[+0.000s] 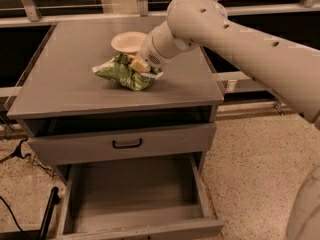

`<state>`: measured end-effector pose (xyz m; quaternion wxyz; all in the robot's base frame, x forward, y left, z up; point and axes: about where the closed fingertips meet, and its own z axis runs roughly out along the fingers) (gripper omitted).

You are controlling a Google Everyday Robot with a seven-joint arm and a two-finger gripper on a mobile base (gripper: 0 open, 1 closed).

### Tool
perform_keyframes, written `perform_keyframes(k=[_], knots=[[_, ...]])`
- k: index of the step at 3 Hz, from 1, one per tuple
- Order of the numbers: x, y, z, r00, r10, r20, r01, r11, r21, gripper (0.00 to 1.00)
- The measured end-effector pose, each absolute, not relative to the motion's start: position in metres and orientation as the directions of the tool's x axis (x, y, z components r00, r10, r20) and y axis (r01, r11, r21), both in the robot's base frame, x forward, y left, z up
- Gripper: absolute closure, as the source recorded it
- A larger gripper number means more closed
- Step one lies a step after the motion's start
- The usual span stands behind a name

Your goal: Pick green jalapeno chip bag from middle drawer and place on counter

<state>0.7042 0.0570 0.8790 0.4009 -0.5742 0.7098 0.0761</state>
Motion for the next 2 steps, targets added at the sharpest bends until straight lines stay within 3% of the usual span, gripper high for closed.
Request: perform_keyframes(k=[1,2], knots=[[0.7042,0.057,0.879,-0.019,-0.754,-0.656,-0.876,0.329,-0.352,0.11],[0.7041,0.0571,0.8789,-0.019,-0.754,-0.656,-0.876,0.329,-0.352,0.0]])
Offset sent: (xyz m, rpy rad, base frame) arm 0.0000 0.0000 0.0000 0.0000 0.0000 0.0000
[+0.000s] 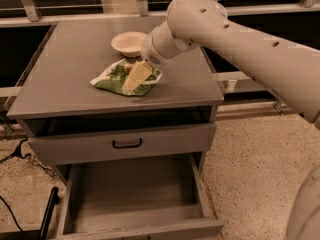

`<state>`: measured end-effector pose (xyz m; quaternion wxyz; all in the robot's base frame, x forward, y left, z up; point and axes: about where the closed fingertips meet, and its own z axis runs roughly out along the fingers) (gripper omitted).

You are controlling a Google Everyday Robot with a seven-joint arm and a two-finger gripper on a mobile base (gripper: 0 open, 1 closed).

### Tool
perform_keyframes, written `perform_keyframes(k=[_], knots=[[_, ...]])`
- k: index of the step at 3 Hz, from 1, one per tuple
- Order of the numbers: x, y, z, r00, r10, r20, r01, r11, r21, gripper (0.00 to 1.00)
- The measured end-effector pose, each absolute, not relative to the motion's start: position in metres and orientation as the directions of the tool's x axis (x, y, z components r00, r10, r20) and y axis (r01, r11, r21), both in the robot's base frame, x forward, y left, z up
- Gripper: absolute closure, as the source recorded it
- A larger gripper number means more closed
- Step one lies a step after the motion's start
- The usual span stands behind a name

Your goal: Pick green jalapeno chip bag from middle drawer and place on counter

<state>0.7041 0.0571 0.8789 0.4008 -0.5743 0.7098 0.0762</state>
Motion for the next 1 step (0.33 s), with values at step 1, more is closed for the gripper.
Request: perform_keyframes(k=[1], knots=[[0.7041,0.0571,0.8789,-0.019,-0.754,-0.656,-0.876,0.329,-0.352,0.0]])
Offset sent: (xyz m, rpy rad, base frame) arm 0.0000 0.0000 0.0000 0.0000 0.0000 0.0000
